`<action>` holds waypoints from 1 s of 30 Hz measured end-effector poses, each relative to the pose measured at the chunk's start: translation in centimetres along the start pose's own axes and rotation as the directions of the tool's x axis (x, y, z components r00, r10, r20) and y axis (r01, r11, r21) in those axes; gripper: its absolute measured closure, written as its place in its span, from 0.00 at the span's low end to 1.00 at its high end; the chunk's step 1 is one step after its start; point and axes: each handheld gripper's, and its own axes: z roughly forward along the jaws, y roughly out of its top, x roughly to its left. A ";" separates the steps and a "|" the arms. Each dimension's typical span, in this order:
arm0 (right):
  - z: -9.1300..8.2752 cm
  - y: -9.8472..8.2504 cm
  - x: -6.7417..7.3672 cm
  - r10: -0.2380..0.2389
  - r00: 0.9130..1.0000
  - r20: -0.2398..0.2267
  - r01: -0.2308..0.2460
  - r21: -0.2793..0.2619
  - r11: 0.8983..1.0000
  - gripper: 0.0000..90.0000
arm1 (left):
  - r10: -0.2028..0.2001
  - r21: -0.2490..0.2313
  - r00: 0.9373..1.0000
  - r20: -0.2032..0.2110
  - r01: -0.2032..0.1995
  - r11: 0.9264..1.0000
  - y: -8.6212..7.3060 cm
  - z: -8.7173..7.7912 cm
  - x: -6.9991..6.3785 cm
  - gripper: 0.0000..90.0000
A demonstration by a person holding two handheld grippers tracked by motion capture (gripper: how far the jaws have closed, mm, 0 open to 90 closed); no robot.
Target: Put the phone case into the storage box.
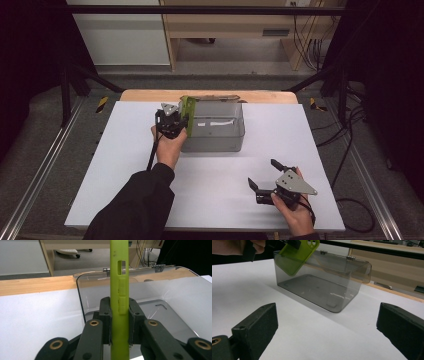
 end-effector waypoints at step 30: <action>0.3 -0.3 -0.2 0.019 1.000 0.022 -0.020 0.018 1.000 0.05 | -0.042 0.026 0.999 0.007 0.042 0.999 -0.1 0.7 -0.2 0.86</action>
